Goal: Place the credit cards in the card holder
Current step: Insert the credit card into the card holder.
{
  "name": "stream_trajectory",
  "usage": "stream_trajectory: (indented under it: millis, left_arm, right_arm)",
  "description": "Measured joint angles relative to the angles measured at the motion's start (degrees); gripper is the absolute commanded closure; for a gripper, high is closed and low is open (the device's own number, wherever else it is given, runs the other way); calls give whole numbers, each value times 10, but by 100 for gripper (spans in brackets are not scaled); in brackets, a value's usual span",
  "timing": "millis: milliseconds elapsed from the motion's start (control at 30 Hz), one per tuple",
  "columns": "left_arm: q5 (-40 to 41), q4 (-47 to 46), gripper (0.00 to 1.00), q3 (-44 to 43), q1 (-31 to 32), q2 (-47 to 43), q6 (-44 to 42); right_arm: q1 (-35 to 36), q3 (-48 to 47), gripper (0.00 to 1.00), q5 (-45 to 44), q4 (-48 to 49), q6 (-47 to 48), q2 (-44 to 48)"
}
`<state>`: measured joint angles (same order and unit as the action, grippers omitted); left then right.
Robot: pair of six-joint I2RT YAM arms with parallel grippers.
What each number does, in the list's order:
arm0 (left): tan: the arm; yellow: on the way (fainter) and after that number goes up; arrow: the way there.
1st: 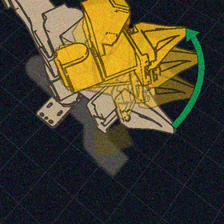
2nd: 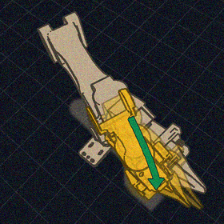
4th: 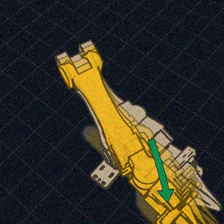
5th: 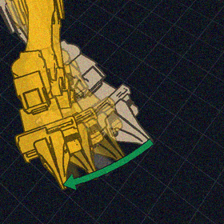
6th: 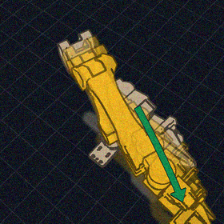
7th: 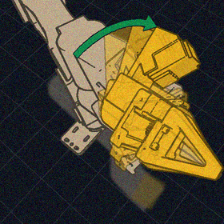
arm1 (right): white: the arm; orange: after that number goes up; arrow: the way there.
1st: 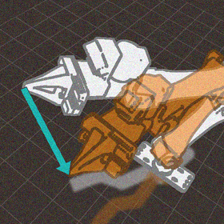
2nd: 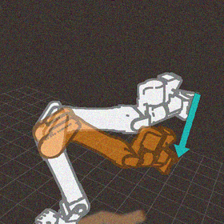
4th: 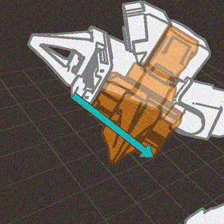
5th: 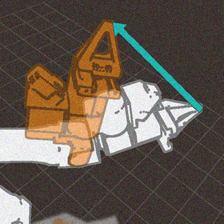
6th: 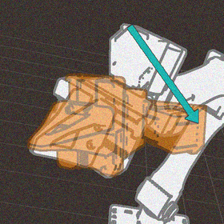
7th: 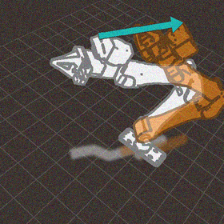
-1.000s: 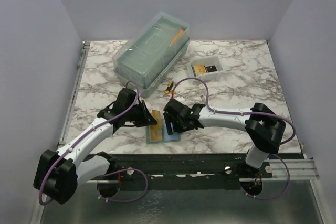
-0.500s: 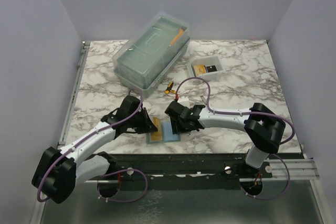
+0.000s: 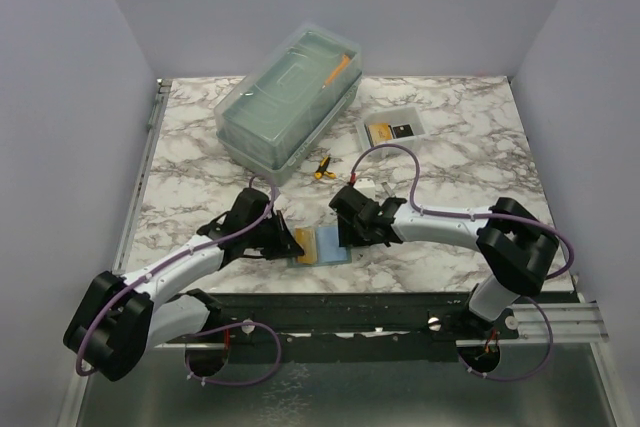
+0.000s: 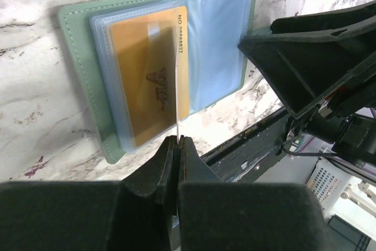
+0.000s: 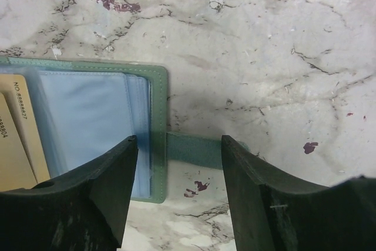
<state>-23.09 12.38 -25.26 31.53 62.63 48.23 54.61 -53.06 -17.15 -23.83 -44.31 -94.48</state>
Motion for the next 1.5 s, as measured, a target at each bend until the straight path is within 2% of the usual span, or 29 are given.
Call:
stream_trajectory:
  millis: [467, 1000, 1500]
  left_arm:
    - [-68, -92, 100, 25, 0, 44, 15]
    - [-106, -109, 100, 17, -12, 124, 19]
    - [-106, -129, 100, -6, -23, 149, 11]
  right_arm:
    - [-2, 3, 40, 9, 8, 25, 0]
    - [-3, 7, 40, 16, 13, 37, 4]
    - [-3, 8, 40, 18, 15, 42, 4]
